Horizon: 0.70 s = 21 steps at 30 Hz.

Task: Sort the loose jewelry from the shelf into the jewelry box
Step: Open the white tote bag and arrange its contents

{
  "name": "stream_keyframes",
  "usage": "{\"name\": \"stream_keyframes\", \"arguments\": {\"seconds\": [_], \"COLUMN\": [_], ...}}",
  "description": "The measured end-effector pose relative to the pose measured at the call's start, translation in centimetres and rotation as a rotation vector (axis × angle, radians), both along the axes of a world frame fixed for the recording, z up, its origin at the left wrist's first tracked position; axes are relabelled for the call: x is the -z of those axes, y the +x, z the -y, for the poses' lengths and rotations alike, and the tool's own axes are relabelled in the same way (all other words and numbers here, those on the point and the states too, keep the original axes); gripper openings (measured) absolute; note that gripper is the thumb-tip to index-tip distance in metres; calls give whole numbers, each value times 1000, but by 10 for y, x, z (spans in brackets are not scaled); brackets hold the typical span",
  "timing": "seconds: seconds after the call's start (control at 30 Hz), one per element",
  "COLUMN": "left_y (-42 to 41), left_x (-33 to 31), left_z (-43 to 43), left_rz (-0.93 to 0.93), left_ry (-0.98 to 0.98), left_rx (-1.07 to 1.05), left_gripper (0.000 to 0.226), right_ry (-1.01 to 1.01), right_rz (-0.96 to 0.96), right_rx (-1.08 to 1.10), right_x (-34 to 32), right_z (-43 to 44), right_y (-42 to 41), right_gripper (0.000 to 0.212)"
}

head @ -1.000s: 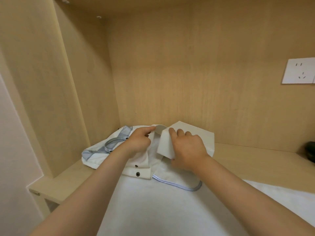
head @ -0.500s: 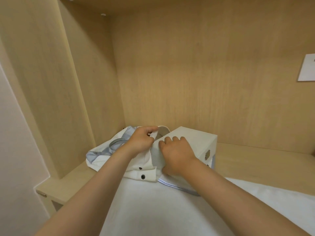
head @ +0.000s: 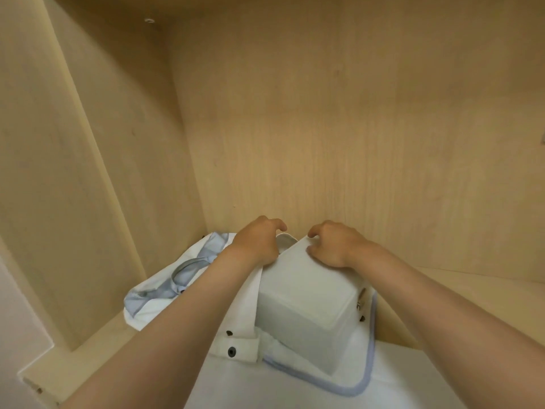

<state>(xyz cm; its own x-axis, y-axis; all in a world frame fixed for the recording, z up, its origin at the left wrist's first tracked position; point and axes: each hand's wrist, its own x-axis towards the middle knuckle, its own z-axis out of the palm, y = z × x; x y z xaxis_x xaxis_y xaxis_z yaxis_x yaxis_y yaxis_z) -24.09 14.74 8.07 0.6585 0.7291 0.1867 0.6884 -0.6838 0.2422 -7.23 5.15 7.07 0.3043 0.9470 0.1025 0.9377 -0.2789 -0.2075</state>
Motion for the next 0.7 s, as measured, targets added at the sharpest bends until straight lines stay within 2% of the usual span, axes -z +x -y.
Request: {"name": "stream_keyframes", "arguments": {"seconds": [0.1, 0.17, 0.23, 0.4, 0.57, 0.7], "left_y": [22, 36, 47, 53, 51, 50], "left_x": [-4, -8, -11, -13, -3, 4], "left_z": [-14, -21, -26, -38, -41, -37], "left_rz": [-115, -141, -102, 99, 234, 291], "left_ry": [5, 10, 28, 11, -45, -81], "left_rx": [-27, -57, -90, -110, -34, 36], "left_gripper": [44, 27, 25, 13, 18, 24], "right_ry": [20, 29, 41, 56, 195, 149], "right_rz": [-53, -49, -35, 24, 85, -68], "right_rx": [-36, -43, -37, -10, 83, -7], "right_x": [8, 10, 9, 10, 13, 15], "right_z": [-18, -30, -41, -70, -87, -79], "right_y": [10, 14, 18, 34, 42, 44], "right_gripper": [51, 52, 51, 31, 34, 26]}}
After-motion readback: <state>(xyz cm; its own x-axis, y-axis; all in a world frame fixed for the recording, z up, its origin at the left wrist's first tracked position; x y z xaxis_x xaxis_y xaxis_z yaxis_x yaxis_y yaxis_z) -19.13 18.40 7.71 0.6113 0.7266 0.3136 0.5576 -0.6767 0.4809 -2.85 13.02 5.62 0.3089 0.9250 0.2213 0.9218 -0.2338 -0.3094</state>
